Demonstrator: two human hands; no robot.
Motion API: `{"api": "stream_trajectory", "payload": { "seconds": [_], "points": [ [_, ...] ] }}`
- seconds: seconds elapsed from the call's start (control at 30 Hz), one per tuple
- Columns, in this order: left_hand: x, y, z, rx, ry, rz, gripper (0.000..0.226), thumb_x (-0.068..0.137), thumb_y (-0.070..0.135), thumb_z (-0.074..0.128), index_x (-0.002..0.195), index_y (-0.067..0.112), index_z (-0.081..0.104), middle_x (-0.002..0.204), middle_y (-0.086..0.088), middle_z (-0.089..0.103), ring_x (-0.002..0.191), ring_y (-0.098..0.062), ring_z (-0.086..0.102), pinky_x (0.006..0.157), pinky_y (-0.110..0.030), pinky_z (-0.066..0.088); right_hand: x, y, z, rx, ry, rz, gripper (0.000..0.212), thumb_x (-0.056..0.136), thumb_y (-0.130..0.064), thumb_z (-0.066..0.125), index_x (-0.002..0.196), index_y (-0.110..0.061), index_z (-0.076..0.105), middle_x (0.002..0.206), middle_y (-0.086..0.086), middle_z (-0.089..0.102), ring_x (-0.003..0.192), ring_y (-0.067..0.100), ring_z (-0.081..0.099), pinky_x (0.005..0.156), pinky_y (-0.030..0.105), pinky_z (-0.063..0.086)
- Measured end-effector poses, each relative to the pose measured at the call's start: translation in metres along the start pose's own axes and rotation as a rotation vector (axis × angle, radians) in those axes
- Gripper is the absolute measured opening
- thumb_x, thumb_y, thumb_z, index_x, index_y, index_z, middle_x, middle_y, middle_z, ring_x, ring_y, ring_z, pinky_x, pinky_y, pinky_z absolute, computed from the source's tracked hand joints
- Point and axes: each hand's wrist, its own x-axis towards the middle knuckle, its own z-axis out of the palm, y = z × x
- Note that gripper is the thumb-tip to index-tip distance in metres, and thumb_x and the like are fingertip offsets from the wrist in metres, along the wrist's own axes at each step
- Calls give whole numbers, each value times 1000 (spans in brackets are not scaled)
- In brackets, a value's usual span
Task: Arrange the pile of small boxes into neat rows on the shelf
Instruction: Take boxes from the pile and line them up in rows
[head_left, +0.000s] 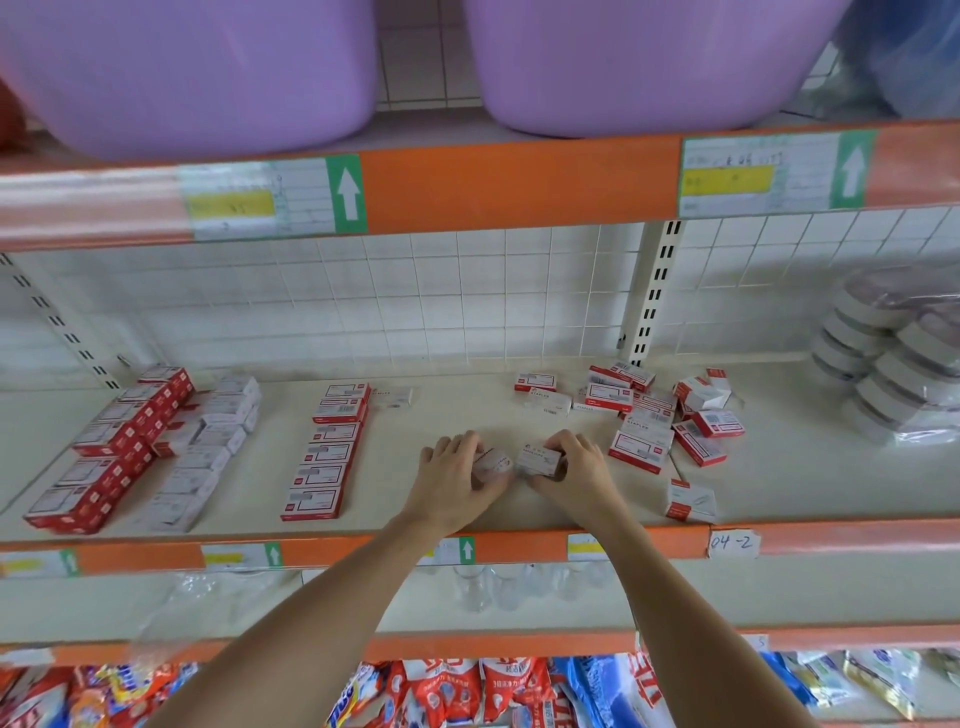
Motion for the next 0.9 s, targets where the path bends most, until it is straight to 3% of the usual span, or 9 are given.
{"api": "stream_trajectory", "payload": {
  "seconds": [0.13,0.27,0.37,0.5,0.63,0.7,0.8,0.9],
  "points": [
    [-1,8,-10,-202,-191,-44,46,90,36,42,136,34,40,106,6,52,101,-21,39,96,-37,29,0,2,1,11,9,-2,45,75,-32,79,110,-20,53,101,-5,48,100,16,42,81,28,43],
    [1,0,0,-81,-168,81,59,81,46,40,138,34,46,123,9,61,107,-20,43,95,-37,29,0,2,1,2,7,-3,46,75,-34,80,110,-21,53,102,-5,48,100,15,42,80,27,43],
    [1,-1,3,-24,-88,38,56,80,55,42,127,26,50,114,8,63,104,-23,50,89,-36,31,1,3,2,-1,10,-5,45,75,-33,79,110,-20,53,103,-5,48,102,16,42,79,25,38],
    [2,-2,3,110,13,-57,73,75,82,39,118,24,52,108,6,55,100,-19,49,86,-39,37,2,6,3,-5,28,-18,45,75,-39,80,107,-22,53,103,-6,50,101,15,43,78,24,38],
    [3,-3,4,61,-78,37,62,81,51,45,140,34,43,138,6,37,124,-22,37,102,-40,29,3,6,4,-12,21,-14,46,74,-37,80,106,-23,52,104,-4,51,101,16,43,80,26,43],
    [3,-4,3,27,-82,84,60,82,39,44,141,30,47,145,8,41,130,-21,35,102,-38,27,3,6,4,-10,16,-7,45,74,-34,79,108,-22,52,105,-3,51,101,16,43,80,26,40],
    [2,-5,5,-5,-30,88,52,81,30,47,132,21,56,132,6,51,120,-23,42,98,-37,33,3,6,3,-11,11,-6,45,74,-34,79,108,-22,53,105,-3,51,101,16,43,79,25,39],
    [3,-7,7,15,-1,67,42,84,38,54,121,18,58,118,2,51,108,-23,45,94,-37,38,3,6,3,-6,9,-7,44,74,-33,79,108,-22,53,104,-5,50,102,16,43,79,24,37]
  ]
}}
